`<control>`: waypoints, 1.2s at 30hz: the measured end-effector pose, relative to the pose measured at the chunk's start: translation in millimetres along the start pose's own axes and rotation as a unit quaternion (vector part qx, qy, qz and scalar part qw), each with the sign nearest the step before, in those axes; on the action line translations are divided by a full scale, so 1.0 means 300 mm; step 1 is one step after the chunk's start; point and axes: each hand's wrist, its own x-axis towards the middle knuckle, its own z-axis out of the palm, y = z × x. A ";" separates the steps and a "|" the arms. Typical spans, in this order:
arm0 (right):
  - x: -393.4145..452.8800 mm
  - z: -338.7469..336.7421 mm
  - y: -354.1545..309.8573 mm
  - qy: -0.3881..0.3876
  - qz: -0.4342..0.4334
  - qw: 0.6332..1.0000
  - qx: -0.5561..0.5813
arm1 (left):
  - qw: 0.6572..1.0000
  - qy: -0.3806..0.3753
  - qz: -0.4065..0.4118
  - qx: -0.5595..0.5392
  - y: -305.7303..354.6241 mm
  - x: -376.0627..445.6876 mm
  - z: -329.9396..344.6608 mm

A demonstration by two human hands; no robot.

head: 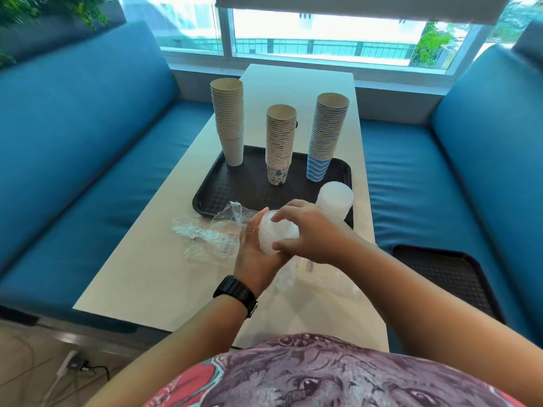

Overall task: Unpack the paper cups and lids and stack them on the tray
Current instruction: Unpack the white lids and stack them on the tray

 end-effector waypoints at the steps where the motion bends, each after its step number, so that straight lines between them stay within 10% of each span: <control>1: 0.003 -0.002 0.008 0.002 -0.001 1.000 0.012 | 1.000 0.000 -0.003 -0.004 0.003 0.002 0.002; 16: 0.185 -0.111 0.423 0.219 0.238 0.922 0.212 | 1.000 0.015 -0.019 0.009 0.022 0.032 0.023; 36: 0.283 -0.043 0.540 0.110 0.260 0.951 0.122 | 0.999 0.020 -0.035 0.014 0.032 0.066 0.027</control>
